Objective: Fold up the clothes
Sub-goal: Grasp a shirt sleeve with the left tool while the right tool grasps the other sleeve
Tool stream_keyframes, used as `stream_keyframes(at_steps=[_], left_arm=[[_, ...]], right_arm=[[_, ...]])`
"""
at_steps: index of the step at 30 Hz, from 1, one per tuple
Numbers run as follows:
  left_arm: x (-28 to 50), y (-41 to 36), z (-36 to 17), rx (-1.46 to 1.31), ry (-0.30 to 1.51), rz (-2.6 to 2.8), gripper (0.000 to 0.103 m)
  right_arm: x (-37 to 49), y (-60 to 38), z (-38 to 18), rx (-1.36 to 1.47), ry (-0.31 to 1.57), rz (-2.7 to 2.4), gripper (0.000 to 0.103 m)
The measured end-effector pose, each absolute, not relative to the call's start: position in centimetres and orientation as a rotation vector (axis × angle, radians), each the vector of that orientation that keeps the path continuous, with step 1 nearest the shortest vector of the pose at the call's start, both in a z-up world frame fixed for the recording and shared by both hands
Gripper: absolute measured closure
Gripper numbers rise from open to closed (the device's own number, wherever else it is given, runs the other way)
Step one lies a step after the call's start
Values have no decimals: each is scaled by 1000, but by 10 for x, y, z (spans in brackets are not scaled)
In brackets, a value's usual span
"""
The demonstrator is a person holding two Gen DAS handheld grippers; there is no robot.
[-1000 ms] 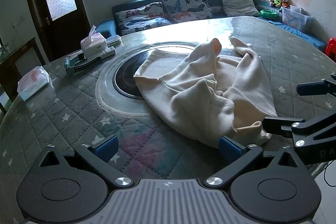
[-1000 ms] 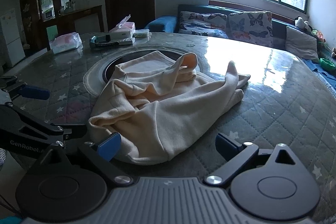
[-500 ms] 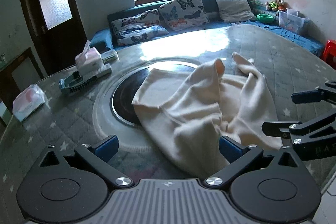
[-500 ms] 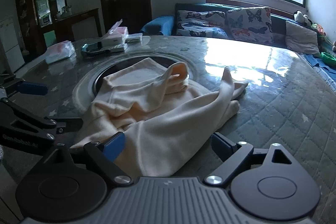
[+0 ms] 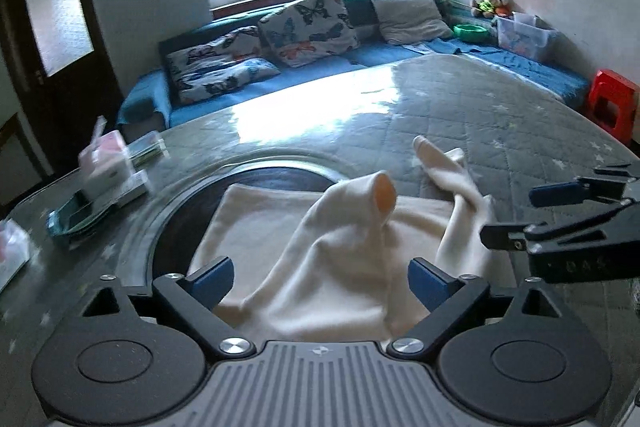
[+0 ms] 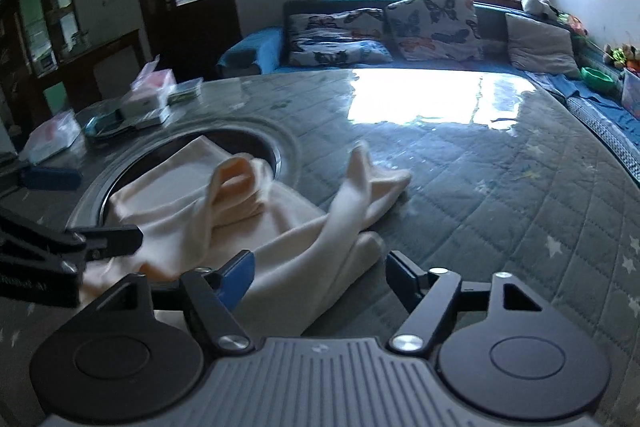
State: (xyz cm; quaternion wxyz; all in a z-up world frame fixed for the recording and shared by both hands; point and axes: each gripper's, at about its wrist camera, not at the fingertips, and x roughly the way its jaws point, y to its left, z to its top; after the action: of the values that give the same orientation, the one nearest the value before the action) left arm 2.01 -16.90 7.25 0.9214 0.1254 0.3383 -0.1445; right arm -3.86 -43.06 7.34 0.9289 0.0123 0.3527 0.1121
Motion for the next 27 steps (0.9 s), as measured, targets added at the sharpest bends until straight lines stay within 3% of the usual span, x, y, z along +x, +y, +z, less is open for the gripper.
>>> stream_keyframes(at_steps=[13, 15, 21, 24, 27], left_arm=[[68, -206, 45, 356, 735, -348, 31], [72, -207, 40, 366, 743, -351, 46], [79, -202, 33, 346, 771, -384, 79], [79, -198, 32, 333, 766, -394, 90], [78, -193, 34, 312, 757, -392, 94]], right_arm=[[24, -446, 60, 53, 766, 207, 48], [31, -446, 56, 56, 774, 215, 51], [37, -442, 50, 46, 778, 224, 61], [40, -440, 47, 40, 780, 227, 66], [41, -439, 46, 35, 779, 229, 76]])
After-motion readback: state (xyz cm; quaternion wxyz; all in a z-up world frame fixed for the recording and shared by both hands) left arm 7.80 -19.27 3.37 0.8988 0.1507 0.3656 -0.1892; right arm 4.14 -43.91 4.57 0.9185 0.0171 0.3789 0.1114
